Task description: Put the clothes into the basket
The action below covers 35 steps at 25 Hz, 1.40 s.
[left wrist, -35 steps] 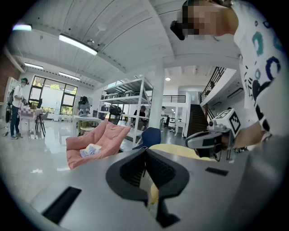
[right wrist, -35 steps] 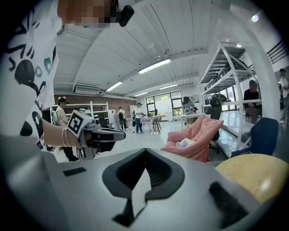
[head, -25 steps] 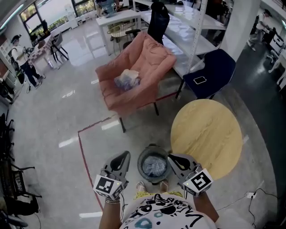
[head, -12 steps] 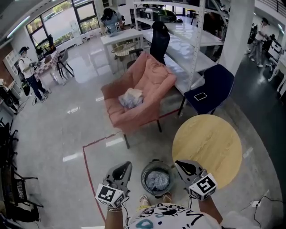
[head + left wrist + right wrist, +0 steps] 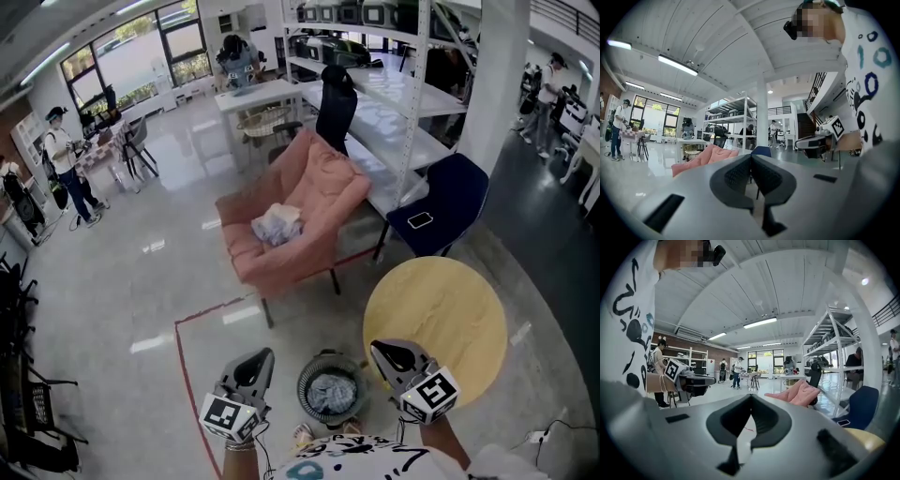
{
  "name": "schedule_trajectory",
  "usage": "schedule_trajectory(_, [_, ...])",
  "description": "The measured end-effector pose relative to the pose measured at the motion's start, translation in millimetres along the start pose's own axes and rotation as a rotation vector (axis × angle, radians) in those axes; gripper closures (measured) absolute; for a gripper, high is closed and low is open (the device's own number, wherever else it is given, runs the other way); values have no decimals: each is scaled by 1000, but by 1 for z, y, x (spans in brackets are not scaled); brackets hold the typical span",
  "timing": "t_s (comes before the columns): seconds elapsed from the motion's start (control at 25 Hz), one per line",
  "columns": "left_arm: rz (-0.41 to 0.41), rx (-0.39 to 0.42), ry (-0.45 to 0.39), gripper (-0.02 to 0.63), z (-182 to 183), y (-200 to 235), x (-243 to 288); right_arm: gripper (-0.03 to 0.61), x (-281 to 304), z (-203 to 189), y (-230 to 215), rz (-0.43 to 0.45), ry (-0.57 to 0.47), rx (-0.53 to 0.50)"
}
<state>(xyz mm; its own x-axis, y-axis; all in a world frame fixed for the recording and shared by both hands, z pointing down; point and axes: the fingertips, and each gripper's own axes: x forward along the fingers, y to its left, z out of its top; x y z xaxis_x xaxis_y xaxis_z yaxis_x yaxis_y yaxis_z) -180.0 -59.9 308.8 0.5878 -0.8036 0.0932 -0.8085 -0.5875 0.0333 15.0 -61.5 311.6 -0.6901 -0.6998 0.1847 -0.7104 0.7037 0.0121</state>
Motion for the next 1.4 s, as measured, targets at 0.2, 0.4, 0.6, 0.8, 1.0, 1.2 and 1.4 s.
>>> schedule_trajectory(0.2, [-11, 6, 4, 600, 0, -2, -6, 551, -1, 0, 2, -4, -7, -6])
schedule_trajectory(0.4, [-18, 16, 17, 600, -2, -4, -8, 551, -2, -2, 4, -6, 8, -12])
schedule_trajectory(0.6, [-25, 8, 14, 600, -3, -8, -6, 552, -6, -6, 2, -15, 28, -17])
schedule_trajectory(0.8, [-32, 2, 19, 600, -6, -12, -5, 551, -7, -7, 1, -19, 25, -12])
schedule_trajectory(1.0, [-35, 1, 24, 600, -7, -12, -7, 551, -6, -7, 2, -16, 22, -10])
schedule_trajectory(1.2, [-32, 5, 25, 600, -6, -12, -4, 552, -5, -7, 0, -16, 19, -4])
schedule_trajectory(1.4, [-29, 3, 25, 600, -8, -11, -2, 551, -4, -10, -2, -12, 22, -5])
